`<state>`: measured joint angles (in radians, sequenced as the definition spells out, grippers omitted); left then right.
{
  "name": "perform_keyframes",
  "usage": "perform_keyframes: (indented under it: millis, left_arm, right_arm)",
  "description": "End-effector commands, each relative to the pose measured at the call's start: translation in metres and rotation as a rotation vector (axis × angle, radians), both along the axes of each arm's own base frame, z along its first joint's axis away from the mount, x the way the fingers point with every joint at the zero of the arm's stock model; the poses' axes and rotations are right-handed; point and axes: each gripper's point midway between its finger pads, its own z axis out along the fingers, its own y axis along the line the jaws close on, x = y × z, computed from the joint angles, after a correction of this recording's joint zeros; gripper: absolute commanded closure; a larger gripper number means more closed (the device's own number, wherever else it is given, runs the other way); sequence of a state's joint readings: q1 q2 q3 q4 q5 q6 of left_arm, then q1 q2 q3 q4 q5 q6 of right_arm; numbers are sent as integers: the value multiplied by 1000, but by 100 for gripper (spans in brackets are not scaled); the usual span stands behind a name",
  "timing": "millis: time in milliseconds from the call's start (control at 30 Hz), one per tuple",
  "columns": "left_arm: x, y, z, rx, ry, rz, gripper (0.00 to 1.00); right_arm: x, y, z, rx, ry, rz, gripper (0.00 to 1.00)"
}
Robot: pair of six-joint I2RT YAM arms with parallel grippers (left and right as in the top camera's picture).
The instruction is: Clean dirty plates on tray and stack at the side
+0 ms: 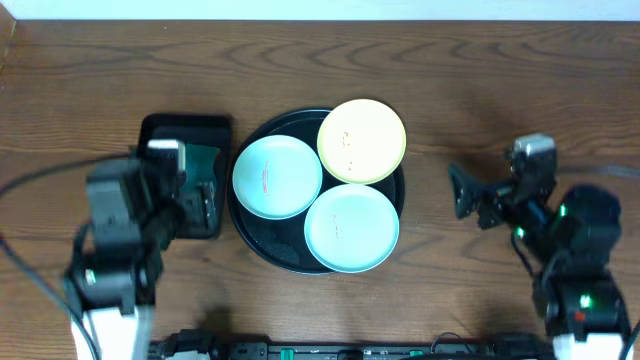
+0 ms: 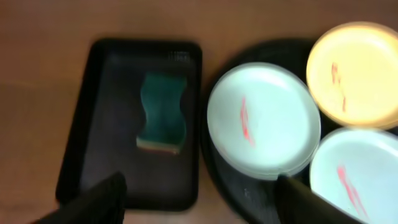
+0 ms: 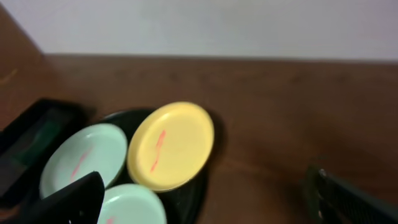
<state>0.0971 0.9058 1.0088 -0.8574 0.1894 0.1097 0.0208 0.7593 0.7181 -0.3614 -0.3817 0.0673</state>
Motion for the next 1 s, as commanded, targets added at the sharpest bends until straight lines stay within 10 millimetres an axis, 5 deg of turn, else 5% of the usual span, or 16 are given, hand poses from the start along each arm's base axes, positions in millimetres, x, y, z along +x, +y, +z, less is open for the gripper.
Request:
perform_keyframes:
  millis: [0,200,467,967]
  left_arm:
    - [13,-2,18,-12,85,-19,24]
    - [31,-15,13,-102,242,-69,24]
    - [48,-19,-11,-137,312,-82,24]
    - [67,-14,-14,-163,282,-15,24]
  right_arm:
    - [13,12,11,35,86,66,1]
    - [31,13,2,-13,280,98,1]
    - [48,22,-6,38,333,134,1]
    - [64,74,-39,174,500,159,7]
